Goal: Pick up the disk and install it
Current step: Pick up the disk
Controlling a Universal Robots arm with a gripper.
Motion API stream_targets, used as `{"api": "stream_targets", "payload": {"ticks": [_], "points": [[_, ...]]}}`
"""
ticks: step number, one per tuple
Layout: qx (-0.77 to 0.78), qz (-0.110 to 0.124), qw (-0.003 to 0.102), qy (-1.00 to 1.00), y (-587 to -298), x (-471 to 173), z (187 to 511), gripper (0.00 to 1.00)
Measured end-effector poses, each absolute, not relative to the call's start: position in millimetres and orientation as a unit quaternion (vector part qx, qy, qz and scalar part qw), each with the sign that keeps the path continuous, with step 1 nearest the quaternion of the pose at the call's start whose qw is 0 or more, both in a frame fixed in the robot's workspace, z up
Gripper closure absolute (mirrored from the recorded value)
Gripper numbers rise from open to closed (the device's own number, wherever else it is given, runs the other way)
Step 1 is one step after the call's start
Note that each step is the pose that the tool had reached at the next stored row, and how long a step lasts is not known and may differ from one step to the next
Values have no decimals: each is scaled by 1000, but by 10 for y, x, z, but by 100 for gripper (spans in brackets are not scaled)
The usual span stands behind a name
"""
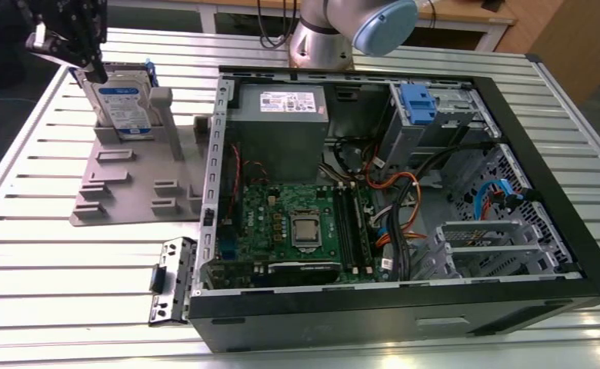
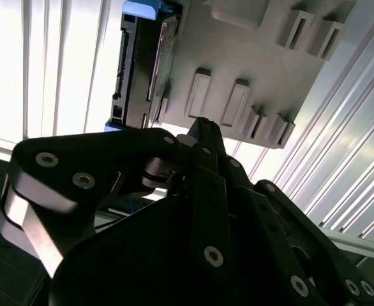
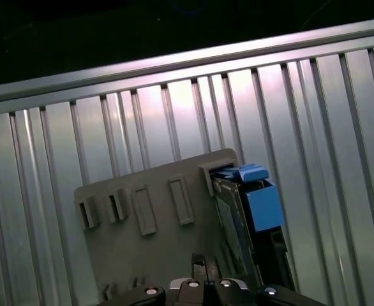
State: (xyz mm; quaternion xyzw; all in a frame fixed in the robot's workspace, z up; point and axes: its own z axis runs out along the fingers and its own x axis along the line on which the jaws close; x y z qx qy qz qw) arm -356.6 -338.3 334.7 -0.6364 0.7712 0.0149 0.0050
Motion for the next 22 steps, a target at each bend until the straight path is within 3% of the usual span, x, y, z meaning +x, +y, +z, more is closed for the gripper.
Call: {"api": "stream_targets", "payload": {"ticks": [22], "points": [[-699, 15, 4, 715, -3383, -3566, 3347, 90]]}}
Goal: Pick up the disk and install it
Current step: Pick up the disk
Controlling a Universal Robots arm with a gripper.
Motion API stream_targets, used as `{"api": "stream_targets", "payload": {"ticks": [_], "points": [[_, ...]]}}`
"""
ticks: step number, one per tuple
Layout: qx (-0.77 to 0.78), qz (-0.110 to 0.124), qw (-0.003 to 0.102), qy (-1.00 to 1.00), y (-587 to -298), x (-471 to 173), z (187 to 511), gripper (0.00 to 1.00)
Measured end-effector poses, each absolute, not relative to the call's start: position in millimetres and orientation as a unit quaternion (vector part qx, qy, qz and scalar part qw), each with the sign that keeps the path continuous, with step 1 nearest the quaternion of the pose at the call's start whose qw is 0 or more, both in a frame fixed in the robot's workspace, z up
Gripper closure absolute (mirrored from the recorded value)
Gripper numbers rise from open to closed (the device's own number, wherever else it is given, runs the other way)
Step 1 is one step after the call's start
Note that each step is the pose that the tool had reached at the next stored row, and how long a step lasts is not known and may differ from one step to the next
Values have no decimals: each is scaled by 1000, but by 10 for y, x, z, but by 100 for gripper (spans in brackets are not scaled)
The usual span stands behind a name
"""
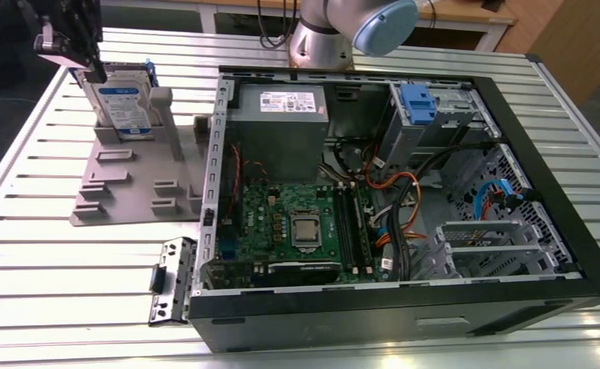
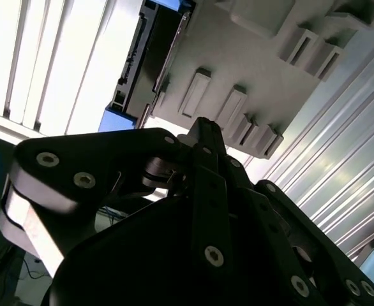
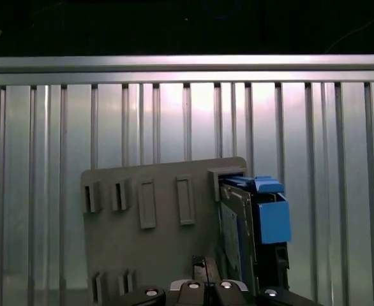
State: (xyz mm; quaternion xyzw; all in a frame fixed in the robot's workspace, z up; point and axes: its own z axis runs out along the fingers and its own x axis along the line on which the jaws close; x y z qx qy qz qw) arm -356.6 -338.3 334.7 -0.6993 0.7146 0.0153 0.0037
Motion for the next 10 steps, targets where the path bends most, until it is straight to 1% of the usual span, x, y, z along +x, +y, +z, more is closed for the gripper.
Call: {"api": "stream_targets", "payload": {"ticks": [10], "points": [[-713, 15, 3, 701, -3383, -3566, 3347, 90]]}}
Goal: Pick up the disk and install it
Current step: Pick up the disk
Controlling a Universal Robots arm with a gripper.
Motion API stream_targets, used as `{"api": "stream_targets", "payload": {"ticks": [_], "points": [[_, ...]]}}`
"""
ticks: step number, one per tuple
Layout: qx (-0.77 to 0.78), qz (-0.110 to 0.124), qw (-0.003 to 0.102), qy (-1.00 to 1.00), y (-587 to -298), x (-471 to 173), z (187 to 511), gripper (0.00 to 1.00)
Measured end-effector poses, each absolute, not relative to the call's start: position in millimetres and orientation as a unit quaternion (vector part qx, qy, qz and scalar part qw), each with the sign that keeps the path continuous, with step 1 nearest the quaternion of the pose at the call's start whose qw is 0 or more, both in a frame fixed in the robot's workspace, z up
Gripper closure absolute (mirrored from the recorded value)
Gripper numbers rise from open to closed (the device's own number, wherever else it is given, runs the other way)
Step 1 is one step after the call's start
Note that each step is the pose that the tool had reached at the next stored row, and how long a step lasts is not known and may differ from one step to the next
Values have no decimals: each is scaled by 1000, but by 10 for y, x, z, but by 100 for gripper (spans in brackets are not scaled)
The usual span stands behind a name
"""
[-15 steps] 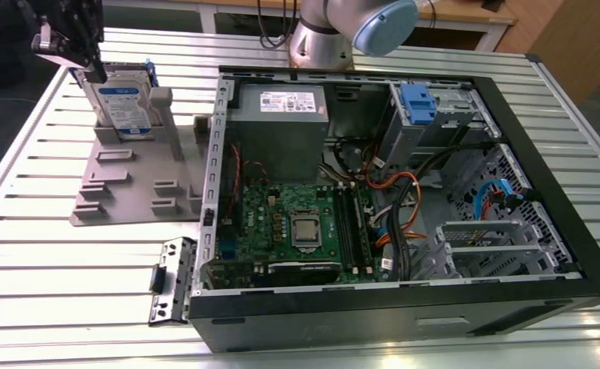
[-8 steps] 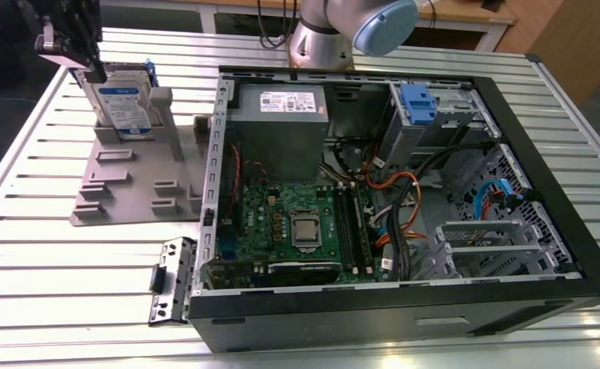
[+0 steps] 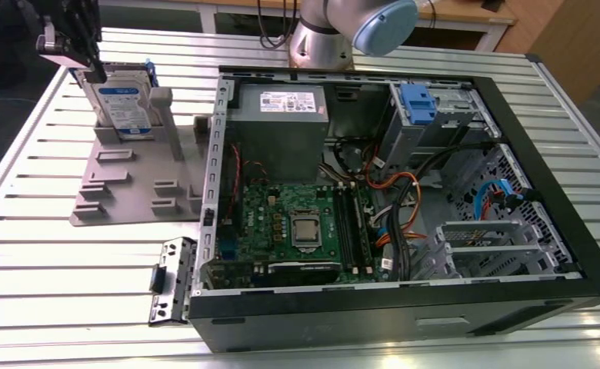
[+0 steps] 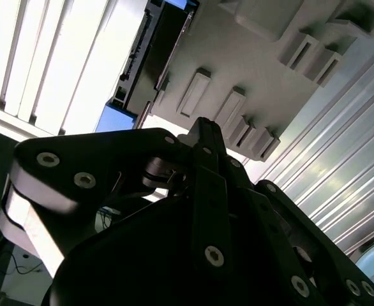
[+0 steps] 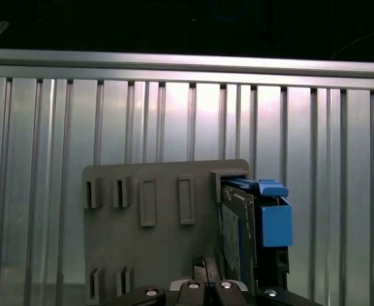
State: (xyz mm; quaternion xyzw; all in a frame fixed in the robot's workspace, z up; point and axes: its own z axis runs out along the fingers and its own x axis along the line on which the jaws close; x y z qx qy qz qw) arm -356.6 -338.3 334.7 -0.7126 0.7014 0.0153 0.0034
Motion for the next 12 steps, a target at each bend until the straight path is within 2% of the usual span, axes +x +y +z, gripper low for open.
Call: {"api": "stream_targets", "payload": {"ticks": [3, 5, 8, 10, 11, 12], "points": [[-713, 15, 3, 701, -3383, -3565, 3347, 89], [-713, 15, 3, 701, -3383, -3565, 3347, 77], [-713, 15, 3, 701, -3383, -3566, 3347, 71], [-713, 15, 3, 701, -3383, -3566, 3347, 59], [-713, 15, 3, 701, -3383, -3566, 3347, 59], [-713, 15, 3, 701, -3383, -3566, 3347, 53]]}}
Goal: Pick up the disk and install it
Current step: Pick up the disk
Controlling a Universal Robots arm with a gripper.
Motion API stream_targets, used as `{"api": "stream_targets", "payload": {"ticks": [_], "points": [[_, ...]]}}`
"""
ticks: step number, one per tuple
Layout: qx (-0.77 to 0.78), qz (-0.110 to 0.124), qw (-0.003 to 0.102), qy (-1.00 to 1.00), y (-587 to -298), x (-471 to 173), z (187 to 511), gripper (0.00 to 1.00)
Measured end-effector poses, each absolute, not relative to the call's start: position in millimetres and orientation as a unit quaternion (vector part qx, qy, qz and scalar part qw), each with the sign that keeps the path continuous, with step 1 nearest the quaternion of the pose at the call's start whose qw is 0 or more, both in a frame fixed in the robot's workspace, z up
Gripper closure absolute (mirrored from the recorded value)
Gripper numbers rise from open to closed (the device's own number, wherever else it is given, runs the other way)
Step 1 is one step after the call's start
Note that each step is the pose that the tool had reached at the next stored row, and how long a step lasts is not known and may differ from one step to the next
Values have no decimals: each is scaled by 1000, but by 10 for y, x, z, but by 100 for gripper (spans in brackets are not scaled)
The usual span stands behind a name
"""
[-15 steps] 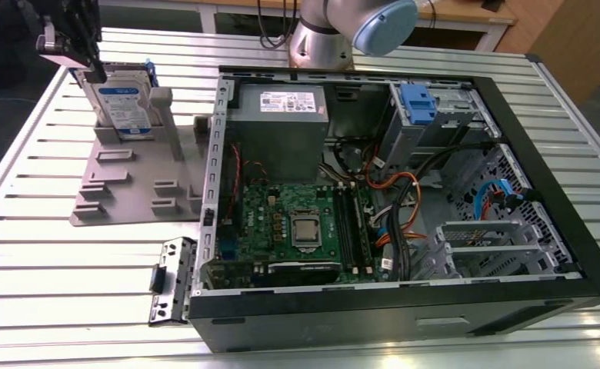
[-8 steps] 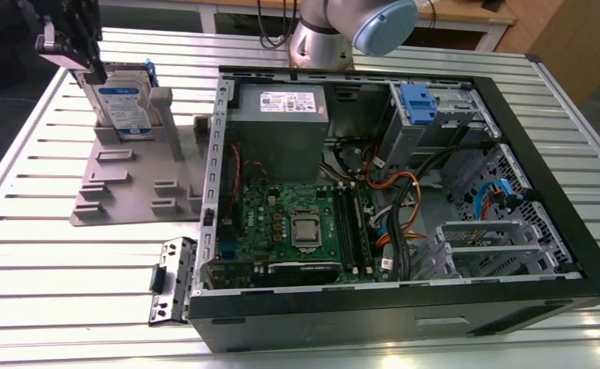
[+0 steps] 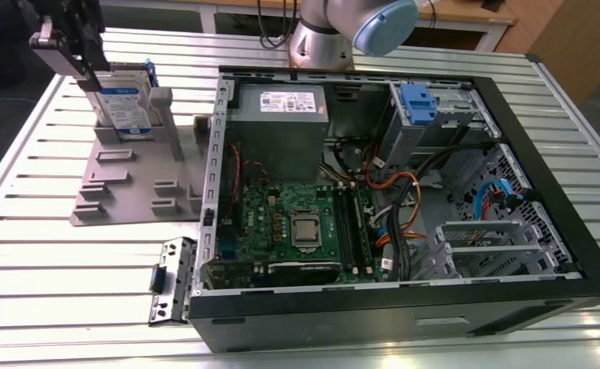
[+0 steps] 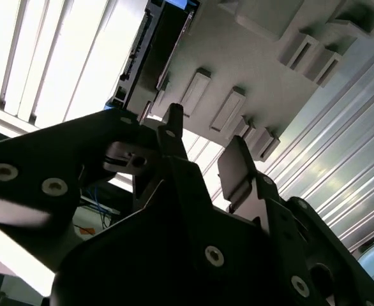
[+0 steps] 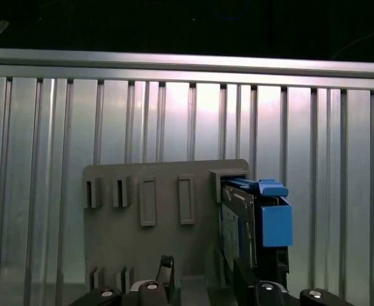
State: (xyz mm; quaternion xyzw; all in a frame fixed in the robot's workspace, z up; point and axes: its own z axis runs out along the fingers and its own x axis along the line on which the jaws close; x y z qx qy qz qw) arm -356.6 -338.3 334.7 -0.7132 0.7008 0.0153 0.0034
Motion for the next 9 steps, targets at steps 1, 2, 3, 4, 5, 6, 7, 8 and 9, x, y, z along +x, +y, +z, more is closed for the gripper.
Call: {"api": "stream_targets", "payload": {"ticks": [1, 2, 3, 4, 5, 6, 7, 8, 9], "points": [[-713, 15, 3, 701, -3383, -3565, 3347, 47], [-713, 15, 3, 701, -3383, -3565, 3347, 47], [-713, 15, 3, 701, -3383, -3566, 3347, 47], [-713, 15, 3, 701, -3383, -3566, 3347, 41], [-714, 15, 3, 700, -3383, -3566, 3347, 41], [-714, 15, 3, 700, -3383, -3566, 3347, 41], [-714, 15, 3, 700, -3383, -3566, 3347, 41], [-714, 15, 3, 700, -3383, -3565, 3347, 41], [-714, 15, 3, 700, -3383, -3566, 3347, 41]]}}
